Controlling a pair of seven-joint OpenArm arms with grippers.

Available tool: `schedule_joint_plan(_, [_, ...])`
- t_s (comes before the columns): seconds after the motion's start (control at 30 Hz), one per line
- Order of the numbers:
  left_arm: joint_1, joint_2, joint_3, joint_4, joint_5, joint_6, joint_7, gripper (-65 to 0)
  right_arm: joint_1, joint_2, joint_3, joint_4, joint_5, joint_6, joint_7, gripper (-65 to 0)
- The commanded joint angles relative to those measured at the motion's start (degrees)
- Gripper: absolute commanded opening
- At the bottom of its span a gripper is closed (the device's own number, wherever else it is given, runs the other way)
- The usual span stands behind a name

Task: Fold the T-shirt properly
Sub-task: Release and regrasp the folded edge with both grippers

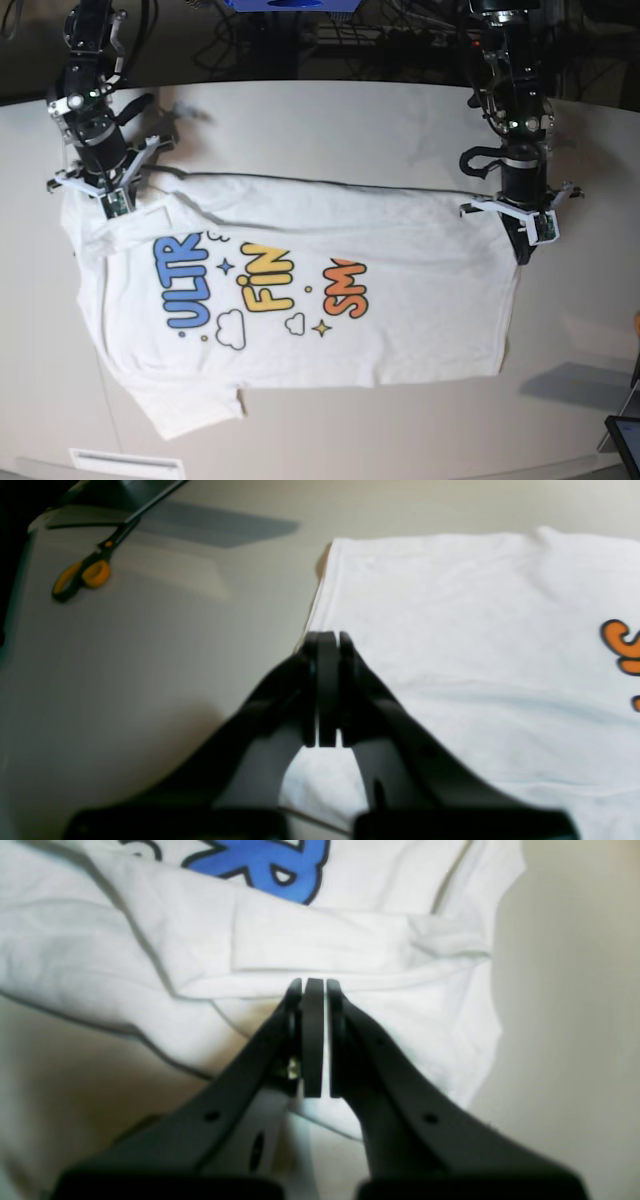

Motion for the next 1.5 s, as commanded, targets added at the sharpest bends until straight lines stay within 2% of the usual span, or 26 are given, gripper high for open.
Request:
schedule_joint_plan(0.0, [-0.7,-0.7,-0.1,0.1,0.3,-0.8,-2.9,-65.0,0.1,0.2,0.4,1.1,-0.1,-0.1,1.2,-64.6])
schedule_joint_plan(0.1, [-0.8,-0.7,-0.6,-2.7,0.3,-4.1,-5.8,-65.0,0.1,0.2,0.4,1.1,-0.1,-0.1,1.1,-64.6])
schedule_joint_plan(0.17, [-1.5,-0.7,-0.6,-4.5,0.4,-4.9,-6.7,-65.0,0.1,0.2,0.7,1.1,-0.1,-0.1,1.1,-64.6])
schedule_joint_plan(0.23, [-1.8,-0.7,-0.6,-7.0,0.7,-4.9,-7.0,-65.0,0.1,0.2,0.8,1.0,-0.1,-0.1,1.1,-64.6])
schedule_joint_plan(0.47, [-2.5,-0.7,-0.6,-12.5,9.2,-4.9,-8.8,-65.0,1.5,0.3,0.8,-2.1,-0.1,-0.1,1.1,-64.6])
schedule_joint_plan(0.63, [-2.5,-1.1,-0.6,-17.6,9.6,-4.9,-9.0,-65.0,2.1,0.3,0.8,-5.1,-0.1,-0.1,1.1,-64.6])
schedule_joint_plan(0.8, [-1.6,-3.2,-0.6,-20.7,9.5,-4.9,-9.1,-65.0,1.2,0.3,0.8,-5.1,-0.1,-0.1,1.1,-64.6])
schedule_joint_plan(0.9, [-0.2,-5.0,-0.4,-20.5,9.6,-4.9,-9.1,-65.0,0.6,0.3,0.8,-5.0,-0.1,-0.1,1.1,-64.6])
schedule_joint_plan(1.47, [9.2,-5.4,-0.6,-10.9,9.6,-5.0,-9.1,-65.0,-5.1,0.3,0.9,-4.6,-0.1,-0.1,1.1,-64.7])
